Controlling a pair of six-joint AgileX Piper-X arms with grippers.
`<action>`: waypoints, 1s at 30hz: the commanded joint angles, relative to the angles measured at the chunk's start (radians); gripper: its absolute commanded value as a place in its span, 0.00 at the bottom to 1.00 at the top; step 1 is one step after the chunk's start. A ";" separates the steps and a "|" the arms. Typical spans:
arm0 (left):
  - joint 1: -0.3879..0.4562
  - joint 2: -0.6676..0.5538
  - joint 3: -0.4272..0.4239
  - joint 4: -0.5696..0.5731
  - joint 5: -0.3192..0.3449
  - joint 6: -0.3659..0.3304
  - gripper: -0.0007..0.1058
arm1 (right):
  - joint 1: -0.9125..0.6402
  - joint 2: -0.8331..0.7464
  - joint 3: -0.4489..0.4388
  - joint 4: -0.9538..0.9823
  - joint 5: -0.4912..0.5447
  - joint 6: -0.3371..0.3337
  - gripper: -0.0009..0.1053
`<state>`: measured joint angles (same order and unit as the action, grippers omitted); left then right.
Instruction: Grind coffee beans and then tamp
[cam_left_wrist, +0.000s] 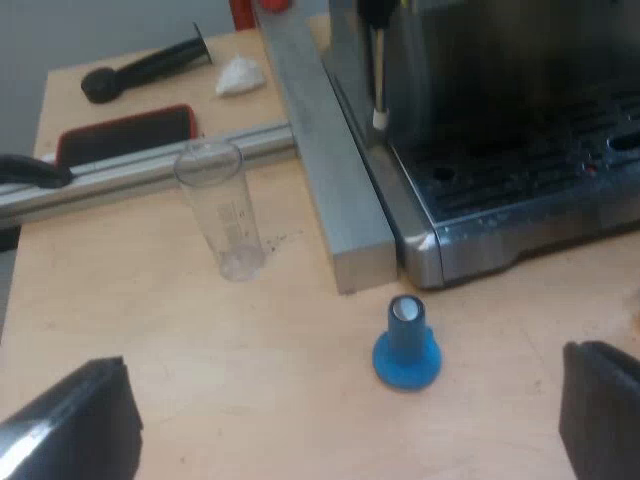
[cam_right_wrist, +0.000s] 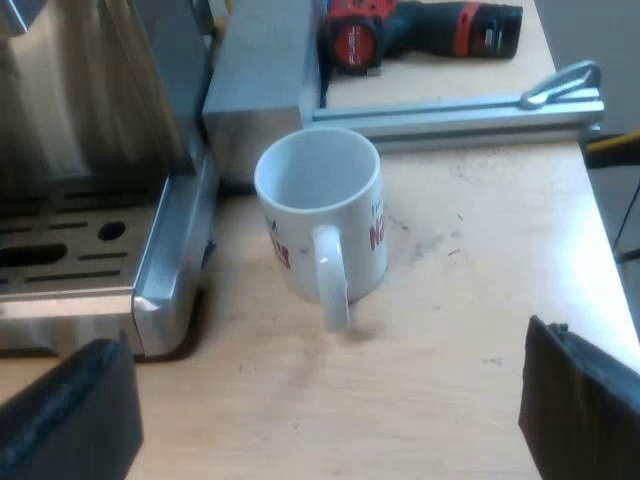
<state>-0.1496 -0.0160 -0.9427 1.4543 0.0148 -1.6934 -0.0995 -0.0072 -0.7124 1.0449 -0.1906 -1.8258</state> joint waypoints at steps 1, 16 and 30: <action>0.001 -0.139 0.030 -0.083 -0.015 -0.017 0.82 | -0.002 -0.045 0.009 -0.041 -0.012 -0.010 0.74; 0.001 -0.137 0.391 -0.426 0.047 -0.082 0.82 | -0.002 -0.044 0.192 -0.068 -0.016 -0.010 0.74; 0.001 -0.136 0.427 -0.436 0.049 -0.080 0.82 | -0.002 -0.043 0.213 -0.069 0.001 -0.010 0.74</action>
<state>-0.1496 -0.0124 -0.5095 1.0362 0.0593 -1.7609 -0.0995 -0.0054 -0.4947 0.9835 -0.1909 -1.8258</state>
